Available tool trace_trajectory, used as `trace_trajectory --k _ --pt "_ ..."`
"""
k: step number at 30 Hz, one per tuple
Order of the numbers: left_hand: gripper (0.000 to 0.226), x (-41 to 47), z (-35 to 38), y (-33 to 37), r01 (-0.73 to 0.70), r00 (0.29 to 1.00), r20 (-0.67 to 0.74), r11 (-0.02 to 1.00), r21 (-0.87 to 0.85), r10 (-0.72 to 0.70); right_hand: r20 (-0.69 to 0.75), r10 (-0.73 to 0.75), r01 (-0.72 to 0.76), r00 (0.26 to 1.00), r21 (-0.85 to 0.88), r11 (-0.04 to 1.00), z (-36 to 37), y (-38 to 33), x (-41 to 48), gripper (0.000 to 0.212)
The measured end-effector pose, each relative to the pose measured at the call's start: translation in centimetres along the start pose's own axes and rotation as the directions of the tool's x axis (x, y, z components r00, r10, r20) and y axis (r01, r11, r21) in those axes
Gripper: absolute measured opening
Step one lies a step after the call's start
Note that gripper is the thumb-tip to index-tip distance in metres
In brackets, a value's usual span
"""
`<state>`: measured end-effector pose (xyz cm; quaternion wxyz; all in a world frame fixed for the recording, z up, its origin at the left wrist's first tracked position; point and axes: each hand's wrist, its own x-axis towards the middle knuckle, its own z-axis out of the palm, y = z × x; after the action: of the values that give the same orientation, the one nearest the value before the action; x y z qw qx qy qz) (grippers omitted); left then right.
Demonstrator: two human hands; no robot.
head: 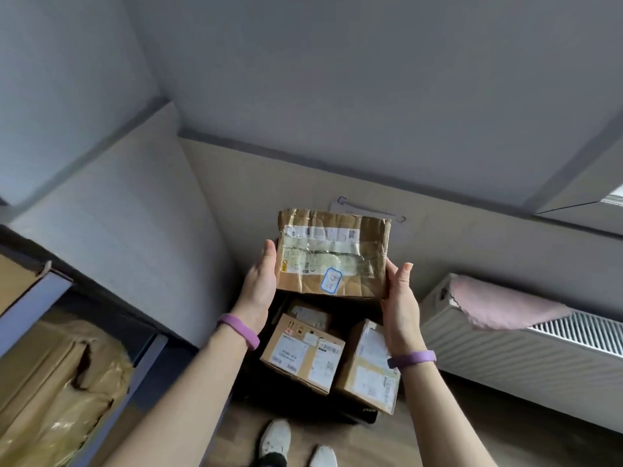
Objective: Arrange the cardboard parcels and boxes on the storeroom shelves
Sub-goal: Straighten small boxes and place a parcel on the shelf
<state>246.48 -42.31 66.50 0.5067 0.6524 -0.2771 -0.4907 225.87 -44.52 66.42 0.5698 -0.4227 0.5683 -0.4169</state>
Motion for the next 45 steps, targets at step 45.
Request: trace_trajectory --k 45 --pt "0.081 37.7 -2.2 -43.8 0.604 0.776 -0.026 0.730 0.320 -0.630 0.016 0.595 -0.487 0.804 -0.555 0.674 4.7 42.3 27.5 0.068"
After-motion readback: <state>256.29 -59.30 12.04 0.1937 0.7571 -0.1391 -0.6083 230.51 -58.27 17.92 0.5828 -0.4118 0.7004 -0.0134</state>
